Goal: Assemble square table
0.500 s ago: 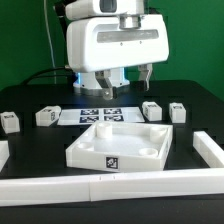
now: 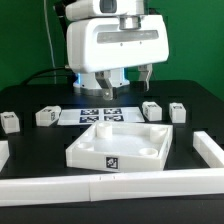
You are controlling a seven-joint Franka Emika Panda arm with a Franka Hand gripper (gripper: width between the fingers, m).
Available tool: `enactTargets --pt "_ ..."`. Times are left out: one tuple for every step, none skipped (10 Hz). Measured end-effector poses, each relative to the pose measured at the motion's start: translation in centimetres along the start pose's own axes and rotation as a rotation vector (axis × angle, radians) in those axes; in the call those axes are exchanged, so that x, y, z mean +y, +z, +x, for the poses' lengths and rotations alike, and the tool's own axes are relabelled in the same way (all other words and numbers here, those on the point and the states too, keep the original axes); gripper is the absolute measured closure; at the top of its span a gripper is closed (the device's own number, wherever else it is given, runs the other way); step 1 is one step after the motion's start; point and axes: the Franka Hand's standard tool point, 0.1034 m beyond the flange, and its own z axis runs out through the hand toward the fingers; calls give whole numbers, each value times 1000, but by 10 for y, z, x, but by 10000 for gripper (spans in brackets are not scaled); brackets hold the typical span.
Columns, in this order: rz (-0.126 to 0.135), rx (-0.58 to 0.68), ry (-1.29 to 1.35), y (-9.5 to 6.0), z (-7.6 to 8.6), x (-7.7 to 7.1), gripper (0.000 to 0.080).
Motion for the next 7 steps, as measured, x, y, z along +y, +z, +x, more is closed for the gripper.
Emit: enactTargets --pt "-2 -4 -11 0 -1 -1 150" --pt "-10 -35 -96 5 -7 -12 150" --pt "-15 -52 -169 11 -11 -21 150" --pt "-24 -47 -201 16 -12 -33 150" --pt "-19 -52 -229 22 -15 -44 150" --pt "-4 -50 -215 24 -24 -41 150" --pt "-7 -50 -211 23 -23 -39 150"
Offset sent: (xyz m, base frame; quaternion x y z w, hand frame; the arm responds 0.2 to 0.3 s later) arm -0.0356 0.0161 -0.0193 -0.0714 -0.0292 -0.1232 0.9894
